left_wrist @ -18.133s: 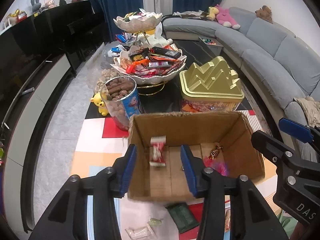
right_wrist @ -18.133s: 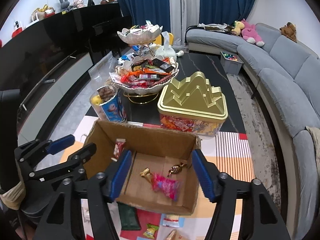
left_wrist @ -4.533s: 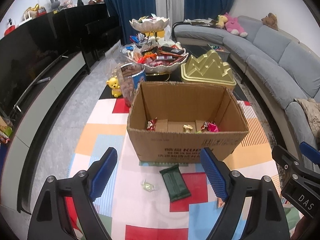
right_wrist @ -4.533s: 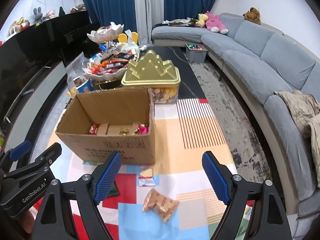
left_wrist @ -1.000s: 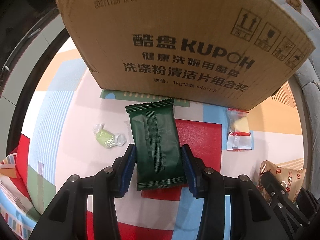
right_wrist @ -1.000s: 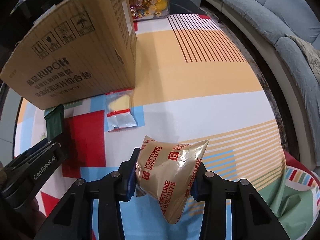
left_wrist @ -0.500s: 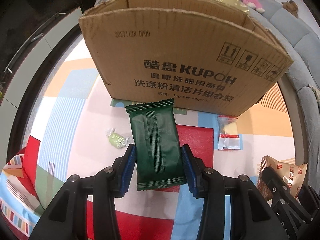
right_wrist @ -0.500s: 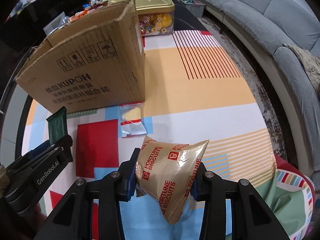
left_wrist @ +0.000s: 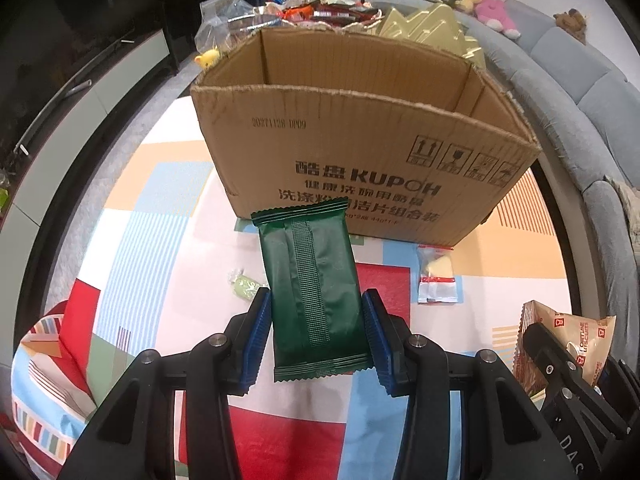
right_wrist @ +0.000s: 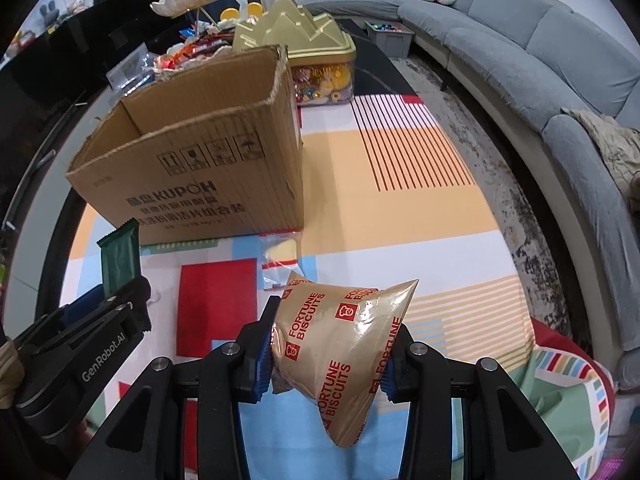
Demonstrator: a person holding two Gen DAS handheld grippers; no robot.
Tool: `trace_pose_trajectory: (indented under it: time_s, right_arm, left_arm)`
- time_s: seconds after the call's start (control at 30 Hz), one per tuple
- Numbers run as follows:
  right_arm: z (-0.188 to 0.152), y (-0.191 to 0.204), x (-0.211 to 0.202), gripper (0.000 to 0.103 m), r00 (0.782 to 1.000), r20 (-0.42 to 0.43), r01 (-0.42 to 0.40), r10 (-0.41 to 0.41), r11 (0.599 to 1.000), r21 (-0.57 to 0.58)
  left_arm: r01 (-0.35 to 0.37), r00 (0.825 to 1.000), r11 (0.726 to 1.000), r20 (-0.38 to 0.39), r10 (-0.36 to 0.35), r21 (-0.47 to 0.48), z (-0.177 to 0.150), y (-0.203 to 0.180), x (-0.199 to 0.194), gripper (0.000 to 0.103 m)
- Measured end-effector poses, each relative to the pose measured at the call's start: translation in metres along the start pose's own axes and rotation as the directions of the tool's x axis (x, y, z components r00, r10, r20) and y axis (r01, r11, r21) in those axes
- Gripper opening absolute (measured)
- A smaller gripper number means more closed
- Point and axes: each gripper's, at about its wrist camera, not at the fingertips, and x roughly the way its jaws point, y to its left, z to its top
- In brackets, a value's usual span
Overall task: Organize snacks
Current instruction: 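Carry the green bar with the left tool while the right tool carries the biscuits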
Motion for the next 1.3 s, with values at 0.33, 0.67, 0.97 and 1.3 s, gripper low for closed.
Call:
trace_pose_trajectory:
  time_s: [0.33, 0.67, 0.97, 1.3]
  right_arm:
    - [0.004, 0.004, -0.023, 0.043, 0.999, 0.046, -0.008, 0.009, 1.0, -0.013]
    - [0.013, 0.011, -0.041, 0.043, 0.996, 0.087, -0.018, 0.02, 0.999, -0.026]
    - [0.021, 0.016, -0.054, 0.043, 0.992, 0.116, -0.035, 0.038, 0.999, -0.03]
    - [0.035, 0.024, -0.07, 0.043, 0.986, 0.156, -0.054, 0.06, 0.998, -0.046]
  left_arm:
    - [0.005, 0.999, 1.0, 0.039, -0.005, -0.002, 0.003, 0.004, -0.024, 0.045]
    - [0.011, 0.997, 1.0, 0.074, -0.01, -0.013, 0.012, 0.011, -0.047, 0.045]
    - [0.016, 0.995, 1.0, 0.102, -0.015, -0.007, 0.022, 0.014, -0.064, 0.045]
    - [0.024, 0.991, 1.0, 0.135, -0.026, 0.016, 0.034, 0.014, -0.076, 0.045]
